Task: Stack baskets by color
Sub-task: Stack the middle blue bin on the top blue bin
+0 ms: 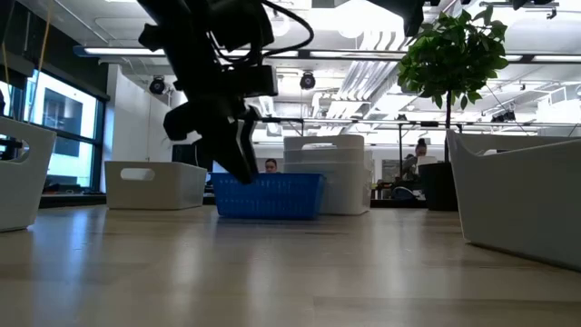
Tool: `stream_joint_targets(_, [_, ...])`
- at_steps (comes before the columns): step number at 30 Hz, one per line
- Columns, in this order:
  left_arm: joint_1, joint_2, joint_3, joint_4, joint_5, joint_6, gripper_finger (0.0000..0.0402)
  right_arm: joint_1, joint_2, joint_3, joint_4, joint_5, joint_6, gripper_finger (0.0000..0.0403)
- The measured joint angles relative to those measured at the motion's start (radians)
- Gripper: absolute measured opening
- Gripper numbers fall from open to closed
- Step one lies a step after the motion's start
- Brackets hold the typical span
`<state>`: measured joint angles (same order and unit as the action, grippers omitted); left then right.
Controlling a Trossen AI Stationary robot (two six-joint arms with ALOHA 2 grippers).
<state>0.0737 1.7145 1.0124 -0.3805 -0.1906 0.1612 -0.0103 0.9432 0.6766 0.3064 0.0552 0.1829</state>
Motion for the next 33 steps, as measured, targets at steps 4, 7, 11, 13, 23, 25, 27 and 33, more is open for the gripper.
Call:
stream_joint_targets(4, [0.022, 0.000, 0.000, 0.007, 0.005, 0.004, 0.0130, 0.000, 0.000, 0.000, -0.001, -0.001, -0.005, 0.0209])
stream_joint_targets(7, [0.043, 0.000, 0.000, 0.007, 0.045, 0.019, 0.0092, 0.000, 0.000, 0.000, -0.001, -0.001, -0.004, 0.0209])
stream_joint_targets(11, [0.058, 0.000, 0.000, 0.007, 0.071, 0.034, 0.0051, 0.000, 0.000, 0.000, -0.002, -0.002, -0.004, 0.0209])
stream_joint_targets(13, [0.058, 0.000, 0.000, 0.005, 0.074, 0.036, 0.0039, 0.000, 0.000, 0.000, -0.003, -0.002, -0.004, 0.0209])
stream_joint_targets(23, [0.055, -0.003, 0.000, 0.005, 0.111, 0.034, 0.0004, 0.000, 0.000, 0.000, -0.003, -0.002, -0.006, 0.0209])
stream_joint_targets(25, [0.055, -0.021, 0.000, -0.012, 0.111, 0.030, 0.0002, 0.000, 0.000, 0.000, -0.004, -0.002, -0.006, 0.0209])
stream_joint_targets(27, [0.055, -0.047, 0.011, -0.033, 0.111, 0.026, 0.0002, 0.000, 0.000, 0.000, -0.005, -0.002, -0.007, 0.0209])
stream_joint_targets(33, [0.052, -0.227, 0.021, -0.090, 0.103, -0.021, 0.0000, 0.000, 0.000, 0.000, -0.013, -0.002, -0.007, 0.0209])
